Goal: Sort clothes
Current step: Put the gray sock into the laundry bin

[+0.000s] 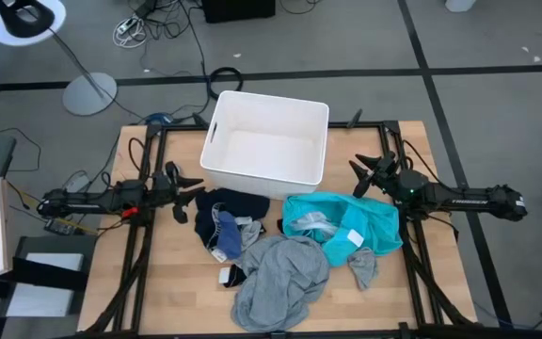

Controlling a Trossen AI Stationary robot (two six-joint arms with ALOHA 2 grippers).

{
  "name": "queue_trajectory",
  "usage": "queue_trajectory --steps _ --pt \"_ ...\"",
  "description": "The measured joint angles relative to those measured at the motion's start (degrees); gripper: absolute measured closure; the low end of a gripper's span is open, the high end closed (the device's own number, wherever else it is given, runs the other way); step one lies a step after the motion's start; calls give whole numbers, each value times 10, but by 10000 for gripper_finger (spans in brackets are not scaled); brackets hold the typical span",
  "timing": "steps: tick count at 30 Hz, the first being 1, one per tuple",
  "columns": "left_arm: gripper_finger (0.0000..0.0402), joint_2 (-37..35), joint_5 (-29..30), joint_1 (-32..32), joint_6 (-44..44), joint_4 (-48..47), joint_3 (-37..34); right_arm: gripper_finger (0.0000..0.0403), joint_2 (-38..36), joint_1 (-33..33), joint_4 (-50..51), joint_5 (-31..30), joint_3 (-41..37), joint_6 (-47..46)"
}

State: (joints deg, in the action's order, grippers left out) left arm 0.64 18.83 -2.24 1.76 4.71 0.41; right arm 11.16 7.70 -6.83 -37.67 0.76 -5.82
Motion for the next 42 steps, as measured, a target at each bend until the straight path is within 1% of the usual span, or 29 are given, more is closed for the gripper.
queue_trajectory --steps 19,22,25,29,31,34,36,37,39,42 --pt "284 0 0 0 0 1 0 250 0 0 0 0 0 0" --pt "284 0 0 0 0 1 0 250 0 0 -6 2 0 -17" --pt "284 0 0 0 0 1 0 250 0 0 -21 21 0 -51" --pt "284 0 0 0 0 1 0 250 0 -1 -59 33 0 -47" --pt "284 0 0 0 0 1 0 250 0 -1 -99 61 1 -23" --pt "284 0 0 0 0 1 0 250 0 -1 -102 107 41 23" --pt "284 0 0 0 0 1 0 250 0 -1 -53 109 97 29" --pt "284 0 0 0 0 1 0 250 0 -1 -3 107 135 23" --pt "284 0 0 0 0 1 0 250 10 -1 128 105 225 6" --pt "284 0 0 0 0 1 0 251 51 -3 350 118 373 -43"
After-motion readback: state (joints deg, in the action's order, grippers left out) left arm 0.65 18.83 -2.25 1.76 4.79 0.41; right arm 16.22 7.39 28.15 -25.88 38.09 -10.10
